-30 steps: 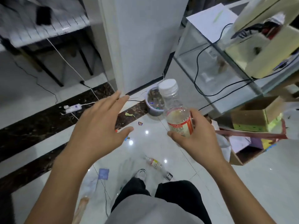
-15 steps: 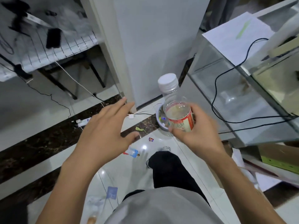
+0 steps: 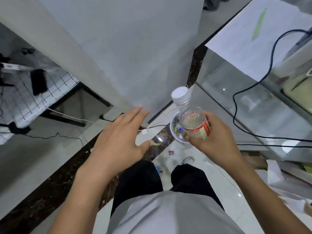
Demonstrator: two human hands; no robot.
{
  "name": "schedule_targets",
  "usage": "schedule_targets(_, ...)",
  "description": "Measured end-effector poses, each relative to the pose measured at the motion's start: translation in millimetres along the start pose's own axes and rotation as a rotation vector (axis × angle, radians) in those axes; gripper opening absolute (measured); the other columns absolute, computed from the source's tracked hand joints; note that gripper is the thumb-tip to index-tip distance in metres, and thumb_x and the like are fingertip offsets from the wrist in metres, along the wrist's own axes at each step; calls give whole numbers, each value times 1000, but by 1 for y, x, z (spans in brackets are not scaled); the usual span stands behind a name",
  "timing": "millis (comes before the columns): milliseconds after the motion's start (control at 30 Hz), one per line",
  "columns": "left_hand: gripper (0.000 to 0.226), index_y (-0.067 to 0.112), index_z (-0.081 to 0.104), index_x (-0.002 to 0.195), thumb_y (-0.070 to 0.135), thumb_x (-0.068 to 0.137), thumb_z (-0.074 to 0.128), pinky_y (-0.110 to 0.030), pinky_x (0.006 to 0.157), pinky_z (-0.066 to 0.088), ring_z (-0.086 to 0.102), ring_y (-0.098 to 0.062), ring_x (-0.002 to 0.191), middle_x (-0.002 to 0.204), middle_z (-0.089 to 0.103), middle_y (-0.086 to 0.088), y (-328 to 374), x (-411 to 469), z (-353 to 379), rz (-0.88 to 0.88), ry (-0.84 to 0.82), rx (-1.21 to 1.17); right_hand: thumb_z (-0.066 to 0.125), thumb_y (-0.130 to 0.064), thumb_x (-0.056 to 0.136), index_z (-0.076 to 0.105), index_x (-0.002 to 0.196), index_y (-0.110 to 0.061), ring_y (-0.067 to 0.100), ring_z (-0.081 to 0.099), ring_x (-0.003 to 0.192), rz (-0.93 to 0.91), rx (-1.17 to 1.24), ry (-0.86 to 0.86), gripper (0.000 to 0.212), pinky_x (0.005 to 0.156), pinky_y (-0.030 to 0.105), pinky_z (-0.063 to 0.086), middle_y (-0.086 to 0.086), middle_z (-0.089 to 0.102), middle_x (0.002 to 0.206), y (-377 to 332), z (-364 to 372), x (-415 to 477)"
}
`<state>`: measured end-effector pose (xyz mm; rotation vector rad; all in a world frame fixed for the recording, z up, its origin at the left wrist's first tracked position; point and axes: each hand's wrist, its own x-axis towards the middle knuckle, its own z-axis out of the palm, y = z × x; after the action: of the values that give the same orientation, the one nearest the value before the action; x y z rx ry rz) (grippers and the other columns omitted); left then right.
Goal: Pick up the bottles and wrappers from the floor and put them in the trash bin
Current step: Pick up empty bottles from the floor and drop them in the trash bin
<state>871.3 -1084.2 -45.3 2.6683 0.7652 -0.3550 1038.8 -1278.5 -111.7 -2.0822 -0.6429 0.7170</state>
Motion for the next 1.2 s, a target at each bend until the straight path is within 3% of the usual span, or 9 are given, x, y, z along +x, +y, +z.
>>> schedule_targets(233,84,46,15,154,62,86,62,-37,116,27,17,-5,149,163,6,27,-27,75,-23,289,-158,16,89,-25,69,54,113,-49,-10,60,93,146,110,222,61,68,5,43,-25,64,103,-26,37,-9)
schedule_targets(400,86,42,18,156,65,85,61,-33,120,19,13,-5,150,163,8,25,-28,130,-43,579,-278,22,88,-30,70,54,125,-45,-3,63,101,268,211,493,66,79,17,51,-22,64,114,-56,72,-24)
schedule_targets(500,84,43,23,154,62,84,65,-35,119,25,18,-4,149,163,13,25,-24,142,-50,716,-284,28,87,-43,70,56,116,-45,-3,64,98,299,260,617,56,78,19,54,-22,66,108,-76,87,-27)
schedule_targets(600,79,45,29,150,59,83,69,-30,115,28,23,-3,147,161,19,26,-26,143,-49,779,-318,-26,86,-42,70,55,113,-49,-4,63,98,333,306,674,53,77,18,55,-25,66,106,-87,100,-31)
schedule_targets(700,73,53,29,144,57,84,69,-19,102,26,23,5,141,144,19,50,-25,146,-41,806,-365,-77,88,-31,71,55,127,-41,-2,64,101,373,314,675,66,78,24,59,-21,66,114,-78,105,-33)
schedule_targets(767,73,54,27,145,57,84,68,-15,98,22,24,6,138,123,13,63,-25,149,-28,779,-406,-82,89,-23,72,56,123,-42,-7,63,96,394,322,668,64,69,14,55,-22,67,108,-63,108,-33)
schedule_targets(933,75,44,30,149,58,86,67,-16,97,24,32,-2,138,152,31,27,-39,186,44,624,-364,-134,89,-19,74,60,118,-38,-9,65,91,415,338,588,56,69,5,47,-31,66,100,10,117,-5)
schedule_targets(1067,73,40,33,148,55,86,69,-11,88,27,33,1,131,149,34,26,-56,237,147,545,-355,-201,89,-18,73,60,115,-40,-6,65,95,361,323,595,56,73,5,47,-30,67,103,103,155,49)
schedule_targets(1200,74,39,32,148,58,85,67,-19,93,26,34,-1,135,150,32,26,-75,293,262,492,-352,-202,90,-19,71,61,116,-32,2,68,93,354,329,638,55,74,9,49,-21,70,102,218,205,109)
